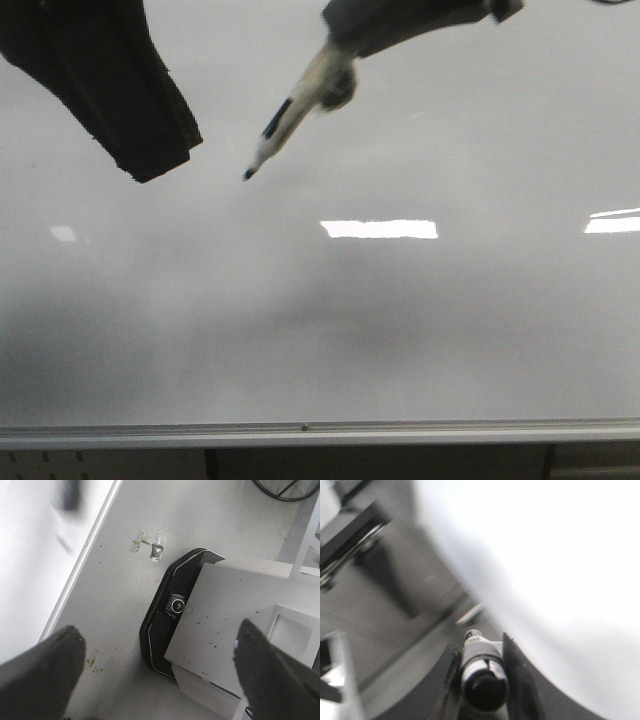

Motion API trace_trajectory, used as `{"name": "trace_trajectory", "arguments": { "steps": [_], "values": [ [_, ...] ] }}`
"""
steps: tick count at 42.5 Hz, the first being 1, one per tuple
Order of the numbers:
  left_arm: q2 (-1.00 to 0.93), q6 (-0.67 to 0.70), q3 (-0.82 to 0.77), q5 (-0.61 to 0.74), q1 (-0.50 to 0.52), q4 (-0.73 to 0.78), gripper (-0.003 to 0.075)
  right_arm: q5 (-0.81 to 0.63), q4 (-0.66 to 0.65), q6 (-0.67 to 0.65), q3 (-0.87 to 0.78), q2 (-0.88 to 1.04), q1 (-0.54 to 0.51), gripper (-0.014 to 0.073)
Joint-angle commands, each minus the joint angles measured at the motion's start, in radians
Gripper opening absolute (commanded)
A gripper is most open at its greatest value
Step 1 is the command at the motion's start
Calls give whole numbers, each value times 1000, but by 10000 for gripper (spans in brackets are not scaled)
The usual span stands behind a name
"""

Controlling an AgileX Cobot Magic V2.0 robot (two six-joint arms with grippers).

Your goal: Write number 2 on whiteboard

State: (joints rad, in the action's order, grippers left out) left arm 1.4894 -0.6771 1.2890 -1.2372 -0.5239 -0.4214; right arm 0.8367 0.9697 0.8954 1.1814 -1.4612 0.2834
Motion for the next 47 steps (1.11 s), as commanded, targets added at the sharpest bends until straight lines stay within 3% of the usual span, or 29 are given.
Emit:
{"name": "trace_trajectory", "arguments": {
  "steps": [1,8,14,30,47],
  "values": [
    [-43,0,32,-17,-7,-46,453,-197,-30,32,-10,143,-15,-109],
    [-43,0,32,-21,-7,-46,206,-406,-37,97,-120,300,-15,-109],
    [-43,0,32,-19,-7,-46,-19,-420,-62,98,-146,335,-15,-109],
    [-43,0,32,-19,-7,-50,-20,-622,-46,261,-140,282,24,-109],
    [-43,0,32,-19,-7,-58,-20,-641,-46,266,-16,85,68,-109]
  ]
}}
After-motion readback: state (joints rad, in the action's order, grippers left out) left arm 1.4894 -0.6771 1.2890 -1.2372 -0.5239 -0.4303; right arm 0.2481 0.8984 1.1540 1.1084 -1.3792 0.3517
